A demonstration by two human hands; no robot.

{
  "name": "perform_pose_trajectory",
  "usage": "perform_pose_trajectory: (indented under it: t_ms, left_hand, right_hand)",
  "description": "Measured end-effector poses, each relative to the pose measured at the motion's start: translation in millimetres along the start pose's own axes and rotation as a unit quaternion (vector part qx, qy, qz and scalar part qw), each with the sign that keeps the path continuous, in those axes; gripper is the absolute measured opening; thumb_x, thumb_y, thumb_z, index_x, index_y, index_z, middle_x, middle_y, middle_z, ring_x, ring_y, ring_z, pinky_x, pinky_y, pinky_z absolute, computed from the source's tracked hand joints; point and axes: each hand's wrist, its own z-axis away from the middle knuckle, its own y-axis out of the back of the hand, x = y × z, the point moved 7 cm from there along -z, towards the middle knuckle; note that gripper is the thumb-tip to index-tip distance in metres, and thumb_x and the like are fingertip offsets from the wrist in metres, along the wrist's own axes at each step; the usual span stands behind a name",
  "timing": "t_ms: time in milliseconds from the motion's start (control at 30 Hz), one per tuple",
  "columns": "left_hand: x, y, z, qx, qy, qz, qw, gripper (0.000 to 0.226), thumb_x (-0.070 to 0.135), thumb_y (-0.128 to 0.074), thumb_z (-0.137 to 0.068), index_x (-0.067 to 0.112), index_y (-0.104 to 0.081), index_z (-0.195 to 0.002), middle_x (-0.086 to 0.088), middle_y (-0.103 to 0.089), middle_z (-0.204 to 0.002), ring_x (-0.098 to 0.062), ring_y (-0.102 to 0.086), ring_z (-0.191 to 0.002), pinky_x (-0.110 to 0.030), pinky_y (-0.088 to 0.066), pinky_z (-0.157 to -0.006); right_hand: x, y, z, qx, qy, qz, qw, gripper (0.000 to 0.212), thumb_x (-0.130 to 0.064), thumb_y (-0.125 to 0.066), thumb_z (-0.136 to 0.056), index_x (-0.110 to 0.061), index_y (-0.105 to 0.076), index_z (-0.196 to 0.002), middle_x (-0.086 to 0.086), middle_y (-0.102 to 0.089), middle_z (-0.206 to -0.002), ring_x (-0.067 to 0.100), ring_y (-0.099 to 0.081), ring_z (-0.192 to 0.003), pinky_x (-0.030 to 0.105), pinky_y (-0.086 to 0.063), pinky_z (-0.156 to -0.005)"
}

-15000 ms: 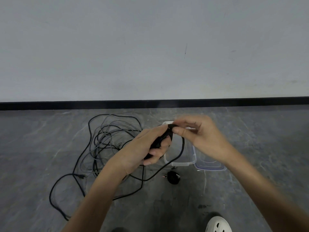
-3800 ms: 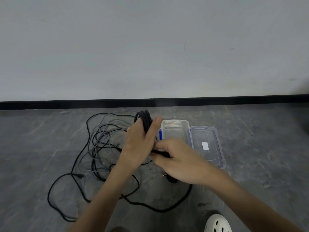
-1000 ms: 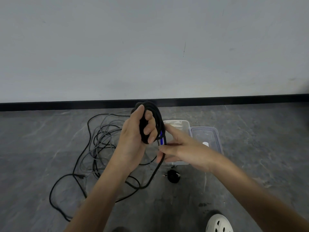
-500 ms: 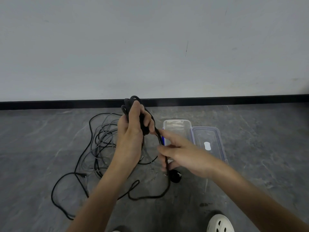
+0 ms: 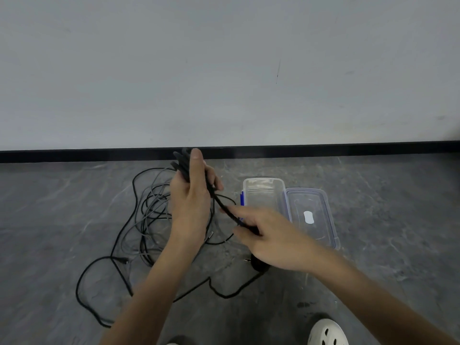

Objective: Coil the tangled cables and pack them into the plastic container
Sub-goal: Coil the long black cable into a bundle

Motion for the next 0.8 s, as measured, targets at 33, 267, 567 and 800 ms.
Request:
perform_pose_trajectory:
  t_ms: [33, 267, 567, 800]
  left_hand:
    - [-1.1, -1.2, 0.8, -0.003, -0.006, -0.028, 1.0, 0.047, 0.042, -0.042, -0.101, 0.029, -0.052, -0.058, 0.008, -0.05, -0.055, -0.012, -0.054, -0.055, -0.023, -0.046, -0.059]
    - [-12.9, -23.0, 6.8, -0.145, 0.003, -0.232, 0.962, 0.064, 0.067, -0.039, -0.081, 0.01, -0.053, -0.056, 0.005, -0.053, -0.046, -0.007, -0.051, -0.047, -0.015, -0.039, -0.052]
    - [-26.2, -46.3, 38.6, -0.378, 0.135, -0.188, 0.897, 0.084, 0.074, -0.003, -0.087, 0.01, -0.049, -0.059, -0.001, -0.05, -0.049, -0.011, -0.05, -0.051, -0.022, -0.045, -0.074]
    - [-23.0, -56.3, 55.9, -0.471, 0.155, -0.174, 0.851, 0.075, 0.086, -0.014, -0.079, 0.021, -0.046, -0.058, 0.004, -0.045, -0.05, -0.01, -0.043, -0.05, -0.02, -0.046, -0.073]
  right_hand:
    - [-3.1, 2.1, 0.2, 0.017, 0.017, 0.027, 0.999, 0.017, -0.012, -0.046, -0.099, -0.012, -0.063, -0.101, -0.01, -0.053, -0.055, 0.008, -0.047, -0.048, 0.023, -0.034, -0.049]
    - [-17.4, 17.1, 2.5, 0.06, 0.108, 0.136, 0.983, 0.028, -0.02, -0.05, -0.099, -0.011, -0.056, -0.073, -0.004, -0.049, -0.056, 0.015, -0.046, -0.051, 0.021, -0.034, -0.051]
    - [-12.7, 53.4, 5.0, 0.125, 0.103, 0.005, 0.987, 0.029, -0.039, -0.075, -0.075, -0.012, -0.066, -0.07, -0.014, -0.069, -0.063, -0.001, -0.062, -0.059, 0.01, -0.042, -0.061]
    - [-0.5, 64.3, 4.7, 0.066, 0.06, -0.06, 0.994, 0.034, -0.03, -0.087, -0.062, -0.008, -0.064, -0.071, 0.014, -0.064, -0.064, 0.032, -0.057, -0.06, 0.046, -0.049, -0.062]
